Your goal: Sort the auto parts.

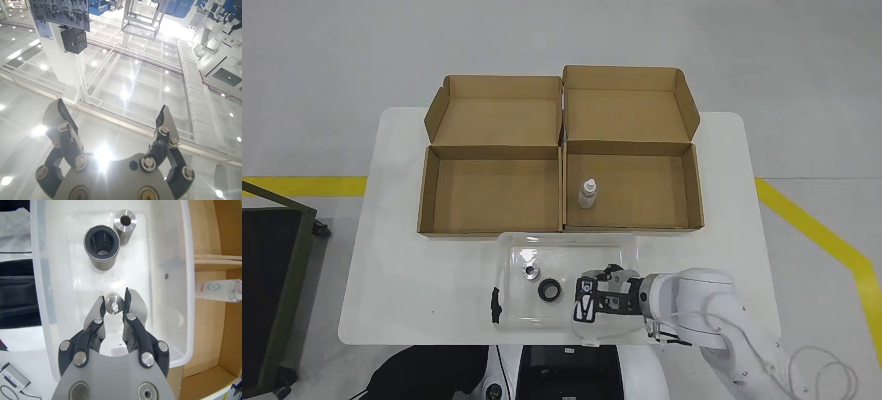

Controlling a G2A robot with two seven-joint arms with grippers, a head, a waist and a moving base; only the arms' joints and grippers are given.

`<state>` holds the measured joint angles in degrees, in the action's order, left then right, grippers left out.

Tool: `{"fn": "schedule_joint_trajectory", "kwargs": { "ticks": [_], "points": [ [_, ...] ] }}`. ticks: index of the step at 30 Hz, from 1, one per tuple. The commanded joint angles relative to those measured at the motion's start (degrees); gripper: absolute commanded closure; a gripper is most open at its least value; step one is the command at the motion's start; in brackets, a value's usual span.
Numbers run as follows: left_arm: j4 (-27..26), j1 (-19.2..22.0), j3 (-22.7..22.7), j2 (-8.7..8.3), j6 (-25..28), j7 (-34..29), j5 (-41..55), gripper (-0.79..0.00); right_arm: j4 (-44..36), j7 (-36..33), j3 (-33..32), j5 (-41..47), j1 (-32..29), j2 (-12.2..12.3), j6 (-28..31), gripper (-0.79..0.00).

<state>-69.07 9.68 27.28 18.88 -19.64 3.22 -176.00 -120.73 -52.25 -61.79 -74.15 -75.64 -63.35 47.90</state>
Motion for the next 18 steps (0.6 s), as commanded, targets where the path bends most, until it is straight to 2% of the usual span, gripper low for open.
{"fn": "schedule_joint_trajectory", "kwargs": {
  "ticks": [1, 5, 12, 18],
  "points": [
    [0.00, 0.00, 0.00, 0.00, 0.00, 0.00, 0.00, -0.785, -0.81, 2.31, -0.59, -0.01, -0.27, 0.07, -1.33, 0.000],
    [0.00, 0.00, 0.00, 0.00, 0.00, 0.00, 0.00, -0.785, -1.50, 8.89, -1.82, -0.33, -1.40, 0.14, -4.61, 0.000],
    [0.00, 0.00, 0.00, 0.00, 0.00, 0.00, 0.00, -0.785, -2.85, 18.76, -2.04, -0.78, -1.99, 0.15, -6.32, 0.000],
    [0.00, 0.00, 0.00, 0.00, 0.00, 0.00, 0.00, -0.785, -2.45, 31.73, -2.12, 1.77, -0.96, -0.23, -7.89, 0.000]
  ]
}}
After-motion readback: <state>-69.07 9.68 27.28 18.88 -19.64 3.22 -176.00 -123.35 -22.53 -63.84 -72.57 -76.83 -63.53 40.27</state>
